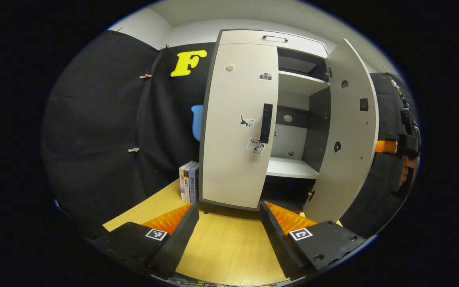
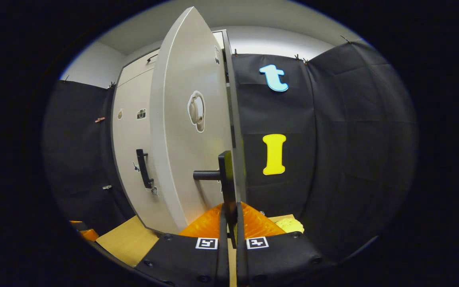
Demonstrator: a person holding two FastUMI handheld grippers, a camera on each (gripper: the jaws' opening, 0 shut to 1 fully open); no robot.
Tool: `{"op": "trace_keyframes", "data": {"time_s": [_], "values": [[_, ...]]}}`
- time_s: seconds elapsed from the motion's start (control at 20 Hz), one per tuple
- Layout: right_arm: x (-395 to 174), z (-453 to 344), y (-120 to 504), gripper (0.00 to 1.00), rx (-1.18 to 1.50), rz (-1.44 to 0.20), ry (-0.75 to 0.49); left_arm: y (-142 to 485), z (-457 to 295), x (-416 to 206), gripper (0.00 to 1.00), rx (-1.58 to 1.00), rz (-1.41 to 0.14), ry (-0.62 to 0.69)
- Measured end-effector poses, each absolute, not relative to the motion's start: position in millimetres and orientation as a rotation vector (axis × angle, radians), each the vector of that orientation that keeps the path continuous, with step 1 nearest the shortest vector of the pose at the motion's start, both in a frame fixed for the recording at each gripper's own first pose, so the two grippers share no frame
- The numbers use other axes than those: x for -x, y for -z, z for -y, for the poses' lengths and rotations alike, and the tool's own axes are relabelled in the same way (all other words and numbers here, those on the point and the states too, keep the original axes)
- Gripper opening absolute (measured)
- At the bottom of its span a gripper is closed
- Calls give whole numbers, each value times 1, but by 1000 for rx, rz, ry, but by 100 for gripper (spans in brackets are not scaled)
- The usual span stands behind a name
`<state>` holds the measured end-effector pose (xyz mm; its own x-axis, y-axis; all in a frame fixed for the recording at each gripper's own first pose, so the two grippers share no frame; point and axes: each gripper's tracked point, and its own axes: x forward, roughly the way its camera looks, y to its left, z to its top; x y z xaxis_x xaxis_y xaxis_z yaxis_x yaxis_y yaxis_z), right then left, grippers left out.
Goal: Open the right door of the double-door shoe cabinet with the right hand, and open the left door with the left hand.
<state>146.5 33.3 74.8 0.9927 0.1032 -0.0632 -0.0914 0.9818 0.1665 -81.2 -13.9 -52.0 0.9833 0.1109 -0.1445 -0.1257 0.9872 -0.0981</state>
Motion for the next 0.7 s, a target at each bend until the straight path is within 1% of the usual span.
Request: {"op": "trace_keyframes", "data": {"time_s": [0.1, 0.25, 0.3, 0.35, 0.7], "values": [[-149, -28, -71, 5, -202, -84, -87, 48, 12, 72, 95, 87, -132, -100], [-150, -23, -72, 6, -234, -84, -70, 47, 9, 59, 95, 80, -137, -74], [-149, -22, -71, 15, -234, -83, -58, 47, 9, 55, 95, 85, -139, -66], [-148, -22, -71, 6, -236, -89, -51, 46, 9, 52, 95, 88, -141, -56], [-109, -16, -54, 9, -269, -149, -21, 44, 6, 31, 95, 54, -140, -12]]}}
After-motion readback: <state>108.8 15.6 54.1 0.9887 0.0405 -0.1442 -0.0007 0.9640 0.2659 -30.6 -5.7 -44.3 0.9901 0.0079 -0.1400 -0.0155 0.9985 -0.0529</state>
